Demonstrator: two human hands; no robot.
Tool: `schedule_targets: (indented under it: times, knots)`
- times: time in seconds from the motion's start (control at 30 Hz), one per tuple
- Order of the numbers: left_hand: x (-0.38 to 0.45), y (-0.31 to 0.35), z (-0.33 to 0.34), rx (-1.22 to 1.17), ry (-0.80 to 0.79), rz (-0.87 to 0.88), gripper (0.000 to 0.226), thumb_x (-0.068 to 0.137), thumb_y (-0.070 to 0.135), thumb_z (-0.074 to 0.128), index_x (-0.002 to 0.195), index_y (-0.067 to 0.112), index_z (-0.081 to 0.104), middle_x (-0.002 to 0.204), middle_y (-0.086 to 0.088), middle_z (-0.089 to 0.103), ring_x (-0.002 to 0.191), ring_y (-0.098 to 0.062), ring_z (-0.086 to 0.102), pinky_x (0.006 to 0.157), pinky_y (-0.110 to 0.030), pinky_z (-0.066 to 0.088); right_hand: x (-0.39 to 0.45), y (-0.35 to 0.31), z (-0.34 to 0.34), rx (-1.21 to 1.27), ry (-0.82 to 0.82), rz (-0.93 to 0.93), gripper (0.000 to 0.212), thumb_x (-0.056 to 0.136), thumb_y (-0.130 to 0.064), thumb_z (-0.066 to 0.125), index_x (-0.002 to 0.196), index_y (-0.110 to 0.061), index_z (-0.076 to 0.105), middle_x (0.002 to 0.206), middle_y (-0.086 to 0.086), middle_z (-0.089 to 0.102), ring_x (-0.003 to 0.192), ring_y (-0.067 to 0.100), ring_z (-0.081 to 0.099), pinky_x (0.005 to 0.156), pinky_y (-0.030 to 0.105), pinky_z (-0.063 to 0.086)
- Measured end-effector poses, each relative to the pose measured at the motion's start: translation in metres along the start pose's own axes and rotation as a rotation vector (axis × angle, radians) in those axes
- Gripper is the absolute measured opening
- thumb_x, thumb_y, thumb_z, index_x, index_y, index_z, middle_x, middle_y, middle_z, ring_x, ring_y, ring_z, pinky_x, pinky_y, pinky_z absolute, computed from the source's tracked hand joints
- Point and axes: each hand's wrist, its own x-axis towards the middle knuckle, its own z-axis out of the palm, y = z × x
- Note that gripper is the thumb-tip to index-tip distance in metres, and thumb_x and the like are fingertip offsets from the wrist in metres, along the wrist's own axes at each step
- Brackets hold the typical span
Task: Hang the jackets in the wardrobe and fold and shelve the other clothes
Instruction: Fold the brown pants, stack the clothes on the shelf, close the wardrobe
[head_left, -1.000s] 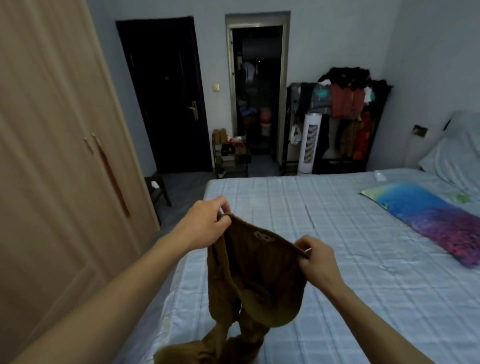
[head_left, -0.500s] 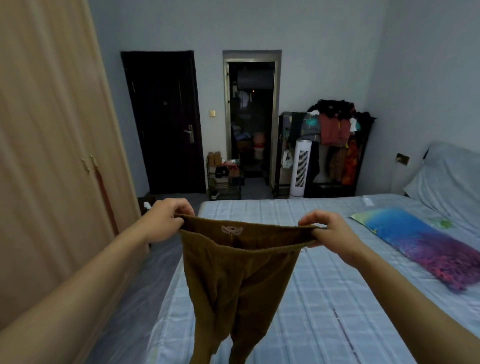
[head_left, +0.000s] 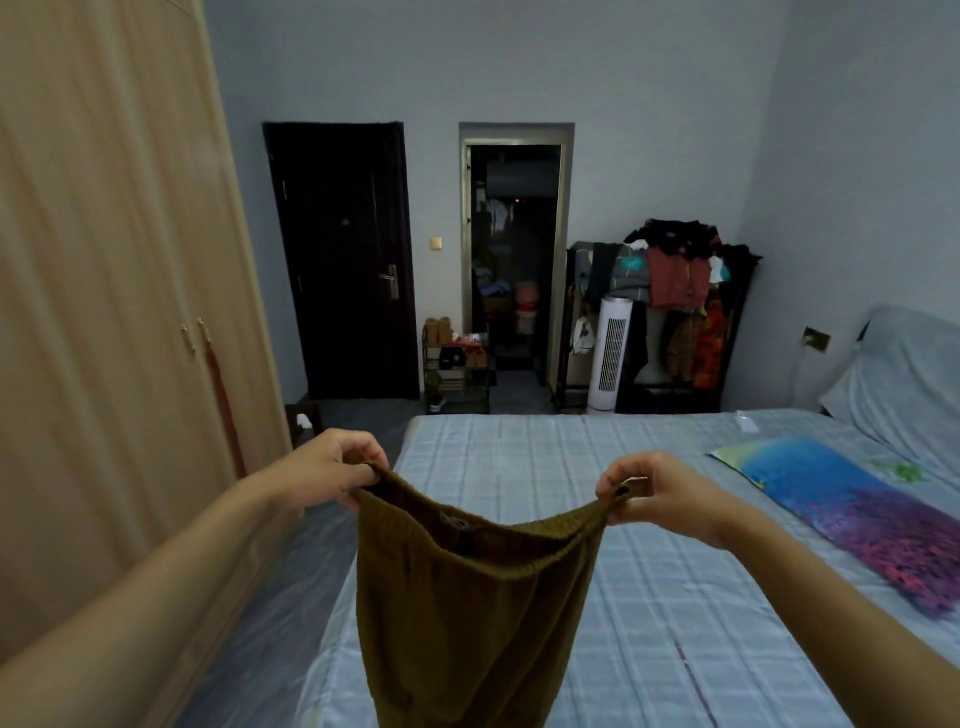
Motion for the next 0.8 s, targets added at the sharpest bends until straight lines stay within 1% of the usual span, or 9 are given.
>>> schedule_targets:
  times: [0.1, 0.13, 0.2, 0.3, 0.4, 0.5, 0.6, 0.67, 0.8]
  knots:
    - [0.002, -0.004, 0.005, 0.038, 0.049, -0.019, 0.012, 0.094, 0.000, 0.057, 0.101, 0.006, 0.066, 0.091, -0.013, 0.068, 0.068, -0.011, 0.067, 0.060, -0.020, 0.052, 0.003, 0.000, 0.008, -0.081, 0.121, -0.032, 0.006, 0.088, -0.005, 0.069, 0.092, -0.006, 0.066, 0.083, 0.012, 0.071, 0.073, 0.016, 0.071, 0.063, 0.034, 0.060]
    - [0.002, -0.004, 0.007, 0.043, 0.066, -0.026, 0.012, 0.093, 0.001, 0.059, 0.100, 0.007, 0.066, 0.090, -0.013, 0.068, 0.068, -0.011, 0.067, 0.059, -0.020, 0.051, 0.004, 0.001, 0.010, -0.141, 0.144, -0.035, 0.006, 0.089, -0.011, 0.069, 0.091, -0.008, 0.064, 0.079, 0.011, 0.069, 0.067, 0.014, 0.068, 0.057, 0.030, 0.057]
    - [0.003, -0.004, 0.010, 0.051, 0.085, -0.035, 0.008, 0.093, 0.008, 0.062, 0.098, 0.011, 0.068, 0.089, -0.011, 0.069, 0.069, -0.012, 0.066, 0.059, -0.021, 0.051, 0.005, 0.005, 0.014, -0.267, 0.171, -0.023, 0.010, 0.090, -0.020, 0.069, 0.091, -0.015, 0.061, 0.078, 0.007, 0.067, 0.062, 0.011, 0.063, 0.052, 0.021, 0.050]
    - [0.005, 0.004, 0.015, 0.080, 0.108, -0.027, 0.009, 0.095, 0.021, 0.063, 0.097, 0.016, 0.069, 0.090, -0.008, 0.069, 0.066, -0.012, 0.064, 0.055, -0.021, 0.049, 0.007, 0.011, 0.020, -0.383, 0.117, 0.009, 0.014, 0.088, -0.025, 0.069, 0.094, -0.025, 0.057, 0.086, 0.001, 0.067, 0.073, 0.012, 0.066, 0.061, 0.027, 0.057]
    - [0.008, 0.017, 0.025, 0.120, 0.144, -0.008, 0.010, 0.096, 0.025, 0.062, 0.093, 0.019, 0.070, 0.089, -0.007, 0.070, 0.068, -0.014, 0.065, 0.055, -0.024, 0.051, 0.008, 0.014, 0.031, -0.411, 0.036, 0.035, 0.020, 0.085, -0.028, 0.073, 0.097, -0.031, 0.057, 0.088, -0.002, 0.068, 0.078, 0.010, 0.068, 0.072, 0.031, 0.060]
    - [0.015, 0.033, 0.040, 0.162, 0.168, -0.002, 0.013, 0.094, 0.028, 0.063, 0.089, 0.020, 0.072, 0.084, -0.006, 0.071, 0.074, -0.018, 0.068, 0.065, -0.032, 0.057, 0.010, 0.007, 0.053, -0.423, 0.039, -0.002, 0.029, 0.078, -0.046, 0.077, 0.097, -0.032, 0.062, 0.087, -0.006, 0.067, 0.080, 0.007, 0.065, 0.073, 0.027, 0.058]
    - [0.020, 0.048, 0.058, 0.211, 0.156, 0.036, 0.014, 0.093, 0.030, 0.065, 0.085, 0.020, 0.072, 0.082, -0.004, 0.071, 0.074, -0.016, 0.069, 0.067, -0.032, 0.057, 0.015, -0.007, 0.085, -0.384, 0.078, -0.107, 0.041, 0.073, -0.060, 0.074, 0.099, -0.030, 0.065, 0.090, -0.010, 0.065, 0.083, 0.004, 0.063, 0.073, 0.026, 0.057]
    - [0.022, 0.054, 0.070, 0.261, 0.140, 0.086, 0.013, 0.092, 0.031, 0.066, 0.083, 0.022, 0.071, 0.081, 0.000, 0.070, 0.075, -0.013, 0.068, 0.068, -0.033, 0.057, 0.019, -0.014, 0.107, -0.359, 0.084, -0.167, 0.042, 0.071, -0.063, 0.072, 0.096, -0.030, 0.064, 0.089, -0.012, 0.064, 0.083, 0.003, 0.062, 0.072, 0.027, 0.056]
    - [0.020, 0.057, 0.077, 0.301, 0.107, 0.150, 0.009, 0.091, 0.031, 0.067, 0.085, 0.025, 0.070, 0.083, 0.005, 0.070, 0.077, -0.009, 0.067, 0.070, -0.030, 0.059, 0.025, -0.003, 0.136, -0.336, 0.077, -0.223, 0.033, 0.075, -0.057, 0.068, 0.092, -0.030, 0.061, 0.085, -0.011, 0.065, 0.078, 0.006, 0.063, 0.072, 0.035, 0.058]
